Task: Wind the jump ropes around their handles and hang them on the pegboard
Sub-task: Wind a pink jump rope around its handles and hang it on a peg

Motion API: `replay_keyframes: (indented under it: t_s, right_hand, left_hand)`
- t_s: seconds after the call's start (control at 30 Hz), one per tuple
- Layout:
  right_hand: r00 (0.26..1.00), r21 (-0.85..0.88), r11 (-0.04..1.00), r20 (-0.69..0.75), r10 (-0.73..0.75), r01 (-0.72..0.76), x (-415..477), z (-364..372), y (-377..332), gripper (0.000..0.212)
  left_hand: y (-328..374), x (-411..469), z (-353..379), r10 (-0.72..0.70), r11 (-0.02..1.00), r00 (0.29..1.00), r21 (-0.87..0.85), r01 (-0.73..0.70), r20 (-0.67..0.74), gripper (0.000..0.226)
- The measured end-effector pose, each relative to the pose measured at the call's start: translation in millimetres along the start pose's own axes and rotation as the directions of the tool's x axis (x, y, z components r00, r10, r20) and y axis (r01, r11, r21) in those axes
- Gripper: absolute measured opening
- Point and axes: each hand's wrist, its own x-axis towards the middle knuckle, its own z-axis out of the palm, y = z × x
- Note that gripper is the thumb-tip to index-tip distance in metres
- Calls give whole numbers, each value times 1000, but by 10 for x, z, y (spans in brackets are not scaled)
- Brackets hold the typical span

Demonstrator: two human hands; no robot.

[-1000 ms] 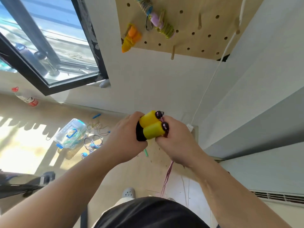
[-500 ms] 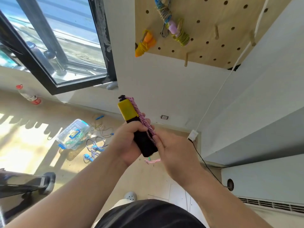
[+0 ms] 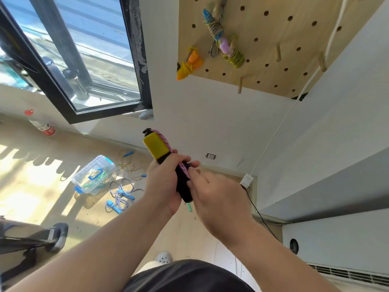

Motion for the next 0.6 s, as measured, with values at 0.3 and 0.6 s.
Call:
replay_keyframes:
  t_s: [0.3, 0.6]
  right_hand:
    - [775, 639, 467, 603, 188, -611, -213, -185, 302, 38]
    - [739, 648, 386, 654, 159, -657, -38, -422, 368, 82]
  left_hand:
    - [158, -87, 91, 101, 995, 972, 1, -104, 210, 25]
    - [-102, -279, 189, 60, 992, 947, 85, -91, 317, 27]
